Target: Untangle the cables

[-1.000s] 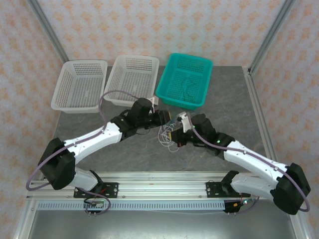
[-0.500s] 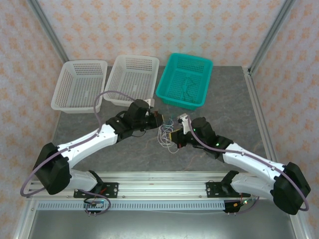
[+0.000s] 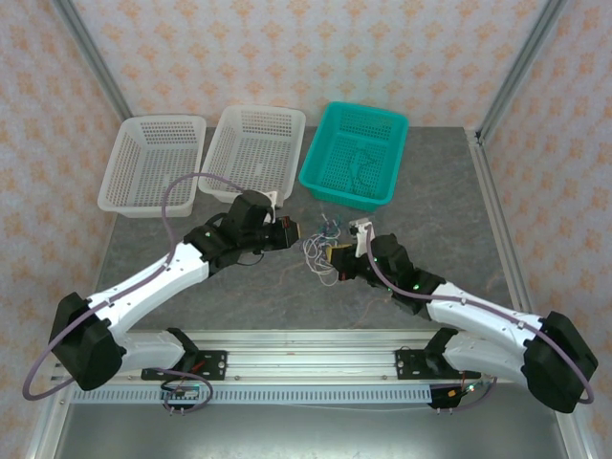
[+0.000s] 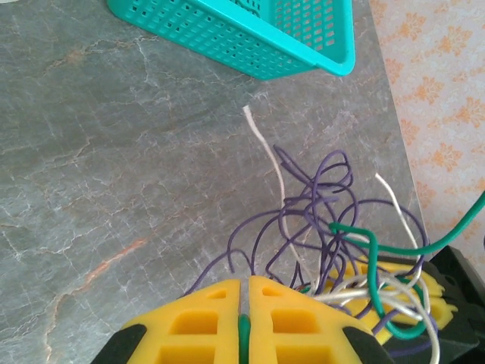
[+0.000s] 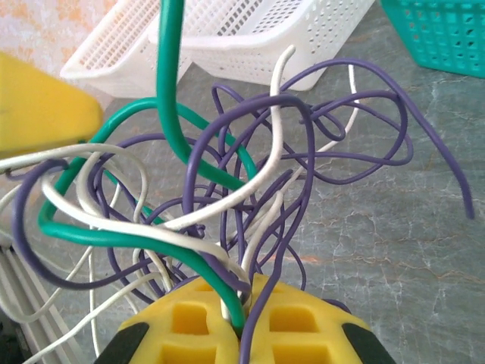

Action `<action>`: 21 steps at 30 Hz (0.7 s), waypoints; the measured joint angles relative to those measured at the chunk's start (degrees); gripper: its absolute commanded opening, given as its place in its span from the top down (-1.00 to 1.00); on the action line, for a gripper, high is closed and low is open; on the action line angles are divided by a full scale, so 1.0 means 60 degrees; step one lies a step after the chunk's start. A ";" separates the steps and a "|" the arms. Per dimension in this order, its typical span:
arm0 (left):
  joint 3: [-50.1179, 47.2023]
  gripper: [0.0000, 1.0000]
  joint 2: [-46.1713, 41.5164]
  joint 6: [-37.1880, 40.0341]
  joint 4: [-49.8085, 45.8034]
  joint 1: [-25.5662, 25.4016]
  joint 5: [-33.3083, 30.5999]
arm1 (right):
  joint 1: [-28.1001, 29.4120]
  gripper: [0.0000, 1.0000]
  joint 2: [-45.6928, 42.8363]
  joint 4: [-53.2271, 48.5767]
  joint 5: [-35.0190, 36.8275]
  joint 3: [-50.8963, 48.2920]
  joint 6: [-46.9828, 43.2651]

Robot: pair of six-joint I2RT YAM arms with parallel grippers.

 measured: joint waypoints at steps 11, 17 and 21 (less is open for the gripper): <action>-0.0331 0.18 0.0022 0.0007 0.0590 0.0736 0.0033 | -0.0248 1.00 0.0164 -0.0820 -0.0557 -0.0423 0.0044; -0.0273 0.23 0.0022 0.0219 0.0521 0.0765 -0.0310 | -0.0240 1.00 0.0226 -0.1122 -0.1239 -0.0481 -0.0168; 0.0033 0.22 0.0244 0.0382 0.0499 0.0765 0.0087 | -0.0240 1.00 0.0211 -0.1126 -0.1428 -0.0481 -0.0291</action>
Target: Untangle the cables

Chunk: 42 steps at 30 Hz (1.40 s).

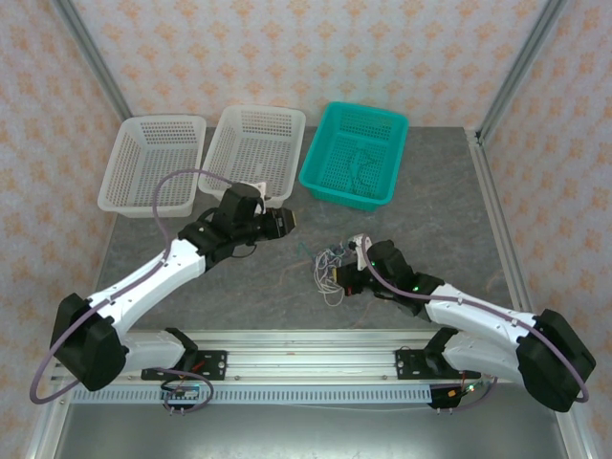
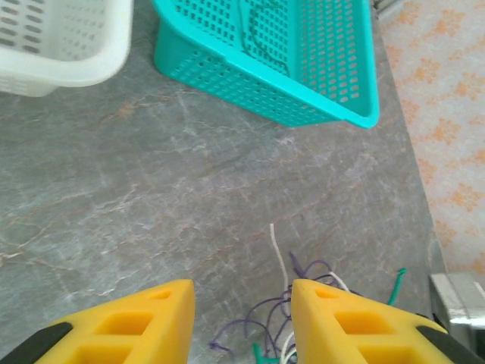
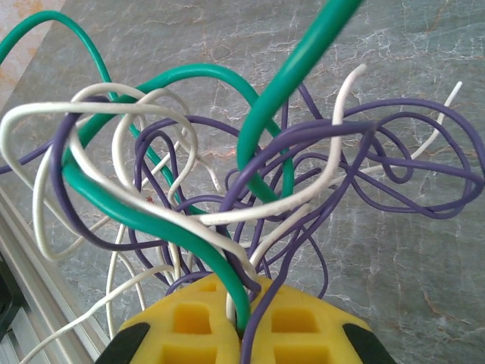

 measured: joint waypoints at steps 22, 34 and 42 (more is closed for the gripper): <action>0.0321 0.35 0.1800 0.0178 -0.0124 -0.0299 0.2175 | -0.0004 1.00 -0.0317 -0.0051 0.0747 -0.0018 -0.0084; 0.0372 1.00 0.1876 0.0280 -0.0055 -0.0546 0.2269 | 0.0000 0.98 -0.0415 0.0259 0.0954 -0.0208 0.0022; -0.0135 1.00 -0.0776 0.0321 -0.0495 -0.0372 0.0685 | 0.0138 0.78 -0.1042 0.1333 0.3253 -0.0703 0.2499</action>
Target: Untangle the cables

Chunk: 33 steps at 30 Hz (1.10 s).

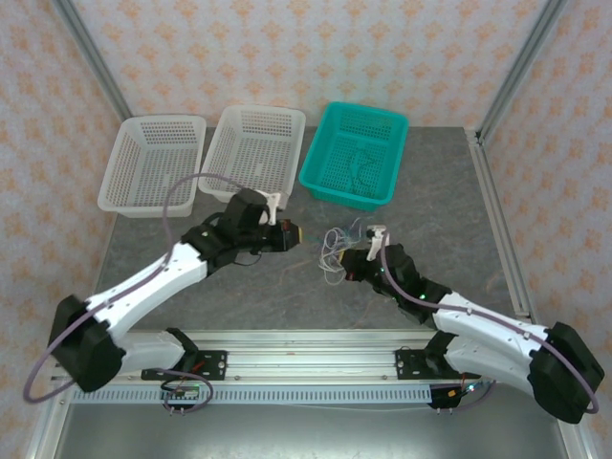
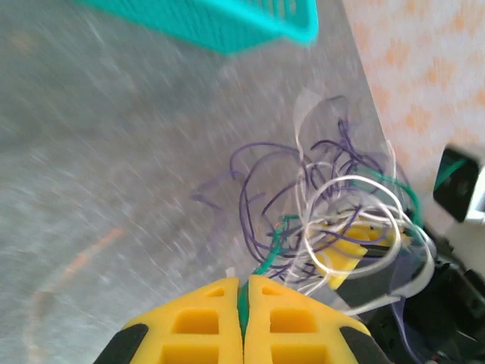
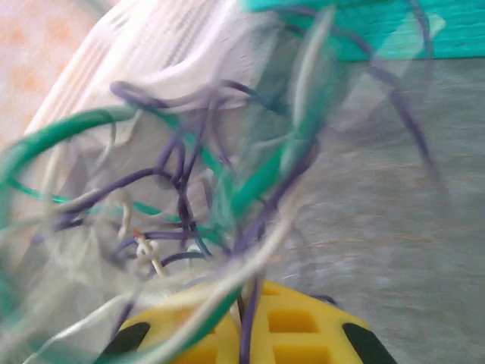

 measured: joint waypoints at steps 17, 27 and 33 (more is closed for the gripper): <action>-0.1002 1.00 0.0521 -0.0029 0.0678 -0.0503 -0.0703 | -0.0295 -0.71 -0.1792 -0.1614 0.0208 -0.0641 0.0342; -0.0404 1.00 0.0535 0.0612 0.0663 -0.0743 -0.0889 | 0.0331 -0.50 0.1781 -0.0350 -0.1129 0.2266 -0.2193; -0.0404 1.00 -0.0007 0.0703 0.0291 -0.0765 -0.1574 | 0.0437 0.18 0.4452 -0.0506 0.0062 0.2794 -0.1311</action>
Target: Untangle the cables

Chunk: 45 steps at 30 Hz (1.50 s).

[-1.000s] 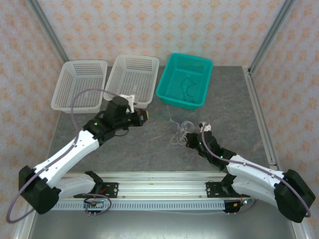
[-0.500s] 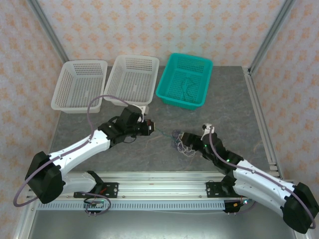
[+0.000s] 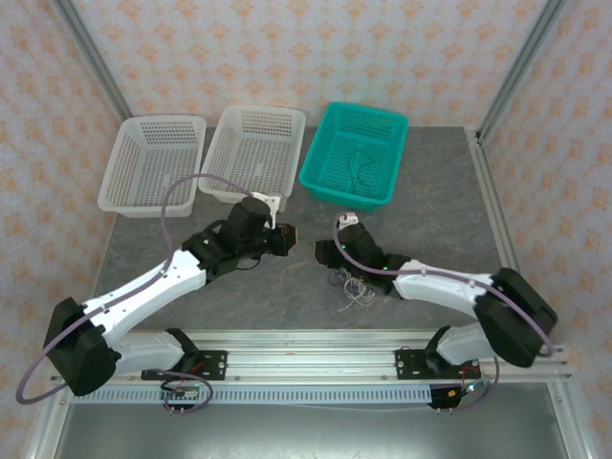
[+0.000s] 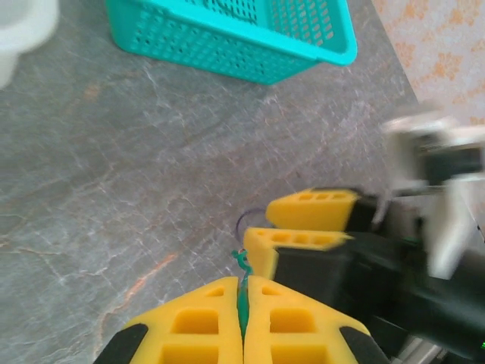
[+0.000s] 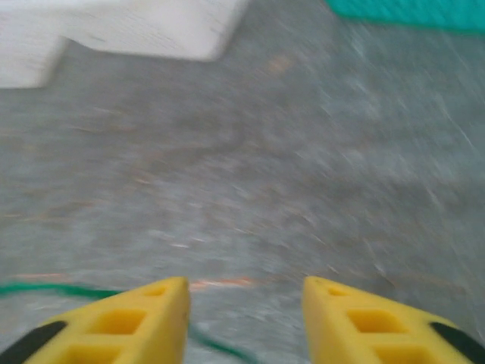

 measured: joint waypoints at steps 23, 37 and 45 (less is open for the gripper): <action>-0.0011 1.00 -0.1876 -0.0488 -0.1144 0.1432 -0.1479 | -0.0066 -0.41 -0.2218 -0.2656 0.1993 -0.0732 0.2040; -0.0022 1.00 -0.1898 -0.0477 -0.0838 0.1424 -0.0750 | 0.1825 -0.46 0.2240 -0.0291 0.1628 0.2685 -0.0703; -0.0204 1.00 -0.2605 -0.0335 -0.1606 0.1435 -0.1035 | 0.1840 0.47 0.3136 -0.0200 0.3963 0.2255 -0.0211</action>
